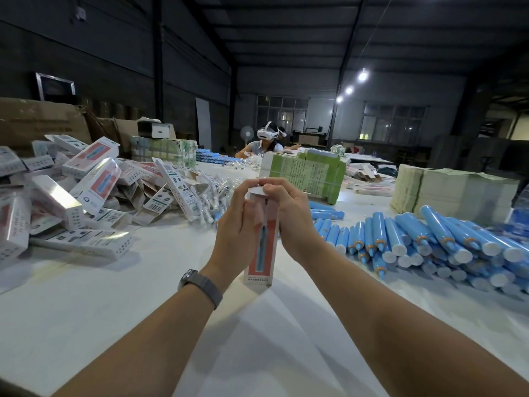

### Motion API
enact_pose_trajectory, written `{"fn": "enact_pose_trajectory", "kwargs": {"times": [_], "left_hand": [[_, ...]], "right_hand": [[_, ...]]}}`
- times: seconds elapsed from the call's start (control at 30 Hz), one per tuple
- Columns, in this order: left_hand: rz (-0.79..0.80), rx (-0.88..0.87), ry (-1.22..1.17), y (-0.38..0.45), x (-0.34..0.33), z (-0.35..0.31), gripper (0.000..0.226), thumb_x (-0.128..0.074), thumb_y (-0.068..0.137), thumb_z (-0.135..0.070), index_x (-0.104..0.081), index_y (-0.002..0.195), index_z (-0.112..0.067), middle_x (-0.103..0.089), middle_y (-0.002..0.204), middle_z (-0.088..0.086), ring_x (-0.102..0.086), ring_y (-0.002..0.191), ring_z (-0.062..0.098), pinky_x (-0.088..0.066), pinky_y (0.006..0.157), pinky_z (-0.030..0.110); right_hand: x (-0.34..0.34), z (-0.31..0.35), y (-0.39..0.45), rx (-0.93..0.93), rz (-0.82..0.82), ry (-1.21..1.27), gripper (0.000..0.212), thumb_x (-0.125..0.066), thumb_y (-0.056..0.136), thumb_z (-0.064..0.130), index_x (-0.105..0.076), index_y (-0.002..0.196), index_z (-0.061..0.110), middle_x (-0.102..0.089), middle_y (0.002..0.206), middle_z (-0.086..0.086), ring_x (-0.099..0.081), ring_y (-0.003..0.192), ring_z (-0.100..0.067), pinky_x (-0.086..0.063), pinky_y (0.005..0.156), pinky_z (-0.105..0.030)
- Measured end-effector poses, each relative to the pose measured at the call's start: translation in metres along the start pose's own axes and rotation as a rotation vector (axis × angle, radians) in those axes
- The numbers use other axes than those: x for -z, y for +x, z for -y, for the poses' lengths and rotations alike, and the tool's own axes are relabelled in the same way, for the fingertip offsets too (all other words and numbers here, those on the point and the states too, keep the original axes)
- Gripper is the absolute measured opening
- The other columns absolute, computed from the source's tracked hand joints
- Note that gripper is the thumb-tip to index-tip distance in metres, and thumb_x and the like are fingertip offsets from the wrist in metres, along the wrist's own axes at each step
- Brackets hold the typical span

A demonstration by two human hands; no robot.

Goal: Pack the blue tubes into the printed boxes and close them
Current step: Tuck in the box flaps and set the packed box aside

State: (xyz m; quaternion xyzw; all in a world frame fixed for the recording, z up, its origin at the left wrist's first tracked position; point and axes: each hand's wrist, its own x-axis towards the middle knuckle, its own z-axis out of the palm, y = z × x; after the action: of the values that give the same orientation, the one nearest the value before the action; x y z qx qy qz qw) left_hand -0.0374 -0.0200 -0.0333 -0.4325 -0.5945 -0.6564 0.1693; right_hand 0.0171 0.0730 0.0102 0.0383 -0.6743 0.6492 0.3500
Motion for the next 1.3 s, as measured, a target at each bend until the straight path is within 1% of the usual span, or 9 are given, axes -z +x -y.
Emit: {"fn": "enact_pose_trajectory", "kwargs": {"times": [0.13,0.27,0.43,0.53,0.67,0.73,0.8,1.03,1.3], "left_hand": [[0.03,-0.017,0.016,0.0,0.002,0.001,0.036,-0.03,0.104,-0.034,-0.043,0.134,-0.049,-0.061,0.109,-0.033,-0.066,0.095,0.006,-0.055,0.075,0.019],[-0.001,-0.058,0.026,0.0,0.002,-0.002,0.036,-0.03,0.106,-0.032,-0.047,0.124,-0.058,-0.065,0.1,-0.024,-0.068,0.085,0.007,-0.051,0.066,0.014],[-0.03,-0.021,-0.05,0.001,-0.001,0.001,0.031,-0.031,0.104,-0.034,-0.048,0.112,-0.059,-0.064,0.082,-0.011,-0.065,0.069,0.009,-0.053,0.061,0.027],[-0.031,-0.003,-0.069,0.0,-0.003,0.002,0.022,-0.032,0.102,-0.038,-0.043,0.115,-0.053,-0.061,0.078,-0.008,-0.062,0.067,0.011,-0.055,0.062,0.037],[-0.051,0.058,-0.096,-0.001,-0.004,-0.003,0.025,-0.034,0.099,-0.04,-0.036,0.114,-0.06,-0.061,0.092,0.02,-0.064,0.079,0.034,-0.055,0.071,0.059],[-0.054,0.063,-0.097,-0.001,-0.004,-0.004,0.027,-0.035,0.098,-0.041,-0.038,0.108,-0.067,-0.062,0.089,0.015,-0.063,0.083,0.039,-0.053,0.071,0.063],[-0.056,0.062,-0.089,-0.001,-0.004,-0.003,0.025,-0.036,0.099,-0.043,-0.04,0.107,-0.067,-0.062,0.082,0.005,-0.062,0.081,0.039,-0.052,0.069,0.063],[-0.053,0.047,-0.056,0.0,-0.004,-0.003,0.022,-0.034,0.101,-0.042,-0.042,0.112,-0.06,-0.063,0.085,0.0,-0.063,0.077,0.034,-0.052,0.065,0.061],[-0.056,0.047,-0.022,-0.001,-0.005,-0.002,0.027,-0.033,0.108,-0.027,-0.04,0.116,-0.052,-0.06,0.083,0.005,-0.062,0.071,0.029,-0.053,0.063,0.056]], "right_hand": [[0.014,0.005,0.001,0.037,0.087,-0.088,0.023,-0.05,0.101,0.016,-0.072,0.099,0.018,-0.07,0.081,0.003,-0.065,0.074,-0.014,-0.052,0.065,-0.023],[0.017,0.008,0.001,0.081,0.11,-0.158,0.022,-0.05,0.102,0.012,-0.071,0.102,0.015,-0.07,0.086,-0.001,-0.065,0.079,-0.018,-0.054,0.072,-0.033],[0.014,0.009,0.0,0.179,0.056,-0.323,0.02,-0.05,0.102,0.01,-0.069,0.103,0.007,-0.07,0.102,-0.01,-0.067,0.091,-0.022,-0.055,0.084,-0.039],[0.01,0.007,-0.001,0.215,0.005,-0.39,0.016,-0.051,0.101,0.01,-0.067,0.099,0.009,-0.067,0.1,-0.007,-0.064,0.093,-0.023,-0.054,0.085,-0.042],[0.002,0.003,-0.003,0.266,-0.055,-0.397,0.007,-0.069,0.091,0.018,-0.067,0.091,0.012,-0.068,0.095,-0.004,-0.066,0.086,-0.026,-0.055,0.081,-0.046],[-0.001,0.003,-0.002,0.272,-0.08,-0.393,0.009,-0.074,0.088,0.018,-0.067,0.087,0.013,-0.068,0.091,-0.005,-0.066,0.084,-0.027,-0.055,0.08,-0.047],[-0.001,0.005,-0.001,0.254,-0.07,-0.374,0.009,-0.074,0.087,0.016,-0.066,0.084,0.014,-0.068,0.088,-0.006,-0.065,0.083,-0.026,-0.054,0.08,-0.047],[0.004,0.008,0.0,0.24,0.007,-0.311,0.006,-0.07,0.087,0.005,-0.068,0.083,0.008,-0.073,0.091,-0.001,-0.068,0.089,-0.016,-0.056,0.087,-0.036],[0.003,0.008,0.003,0.289,0.013,-0.449,0.009,-0.064,0.092,0.009,-0.068,0.087,0.015,-0.066,0.08,0.011,-0.061,0.081,-0.005,-0.051,0.081,-0.028]]}}
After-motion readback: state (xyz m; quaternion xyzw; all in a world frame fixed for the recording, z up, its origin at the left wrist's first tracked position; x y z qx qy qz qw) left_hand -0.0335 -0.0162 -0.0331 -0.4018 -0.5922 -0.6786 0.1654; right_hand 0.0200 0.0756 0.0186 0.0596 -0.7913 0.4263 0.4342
